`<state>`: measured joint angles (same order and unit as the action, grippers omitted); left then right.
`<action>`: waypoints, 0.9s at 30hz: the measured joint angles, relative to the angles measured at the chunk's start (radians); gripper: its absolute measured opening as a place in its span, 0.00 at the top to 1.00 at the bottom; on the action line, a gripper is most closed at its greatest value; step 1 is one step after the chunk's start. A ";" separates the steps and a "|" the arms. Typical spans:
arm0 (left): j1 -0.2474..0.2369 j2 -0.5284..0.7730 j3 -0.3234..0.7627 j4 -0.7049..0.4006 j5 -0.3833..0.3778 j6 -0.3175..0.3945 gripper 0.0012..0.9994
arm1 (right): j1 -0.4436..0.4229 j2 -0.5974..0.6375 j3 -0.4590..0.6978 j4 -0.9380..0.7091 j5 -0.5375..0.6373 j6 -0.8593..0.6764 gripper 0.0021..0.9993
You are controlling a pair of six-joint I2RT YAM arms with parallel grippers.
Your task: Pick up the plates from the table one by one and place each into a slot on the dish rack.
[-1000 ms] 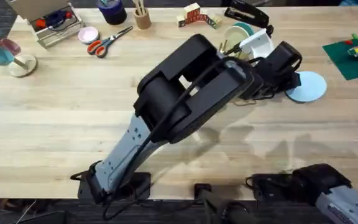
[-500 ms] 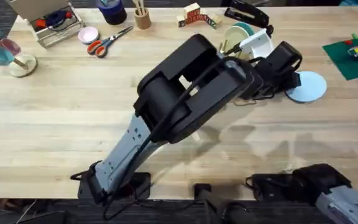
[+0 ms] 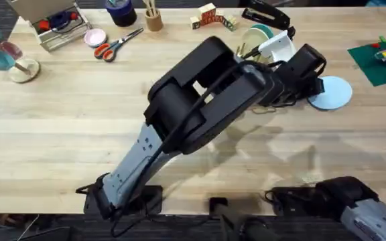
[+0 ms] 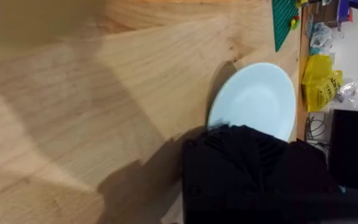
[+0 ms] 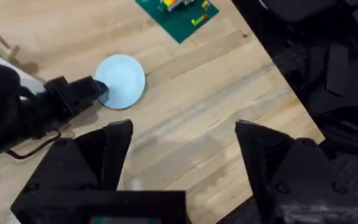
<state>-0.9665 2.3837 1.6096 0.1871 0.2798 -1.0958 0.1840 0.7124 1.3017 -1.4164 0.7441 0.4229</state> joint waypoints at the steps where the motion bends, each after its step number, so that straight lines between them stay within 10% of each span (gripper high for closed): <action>1: 0.000 0.000 0.000 0.000 0.000 0.000 0.96 | -0.003 0.000 -0.014 0.007 0.000 0.000 0.01; 11: 0.000 0.000 0.000 0.000 0.000 0.000 0.96 | -0.214 0.010 -0.110 0.213 -0.113 -0.112 0.01; 17: 0.000 0.000 0.000 0.000 0.000 0.000 0.96 | -0.485 0.067 -0.120 0.326 -0.317 -0.218 0.01; 27: 0.000 0.000 0.000 0.000 0.001 0.000 0.96 | -0.677 0.274 -0.122 0.499 -0.606 -0.274 0.01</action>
<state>-0.9665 2.3837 1.6096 0.1867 0.2806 -1.0958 -0.4926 0.9862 1.1797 -0.9175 0.1379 0.1490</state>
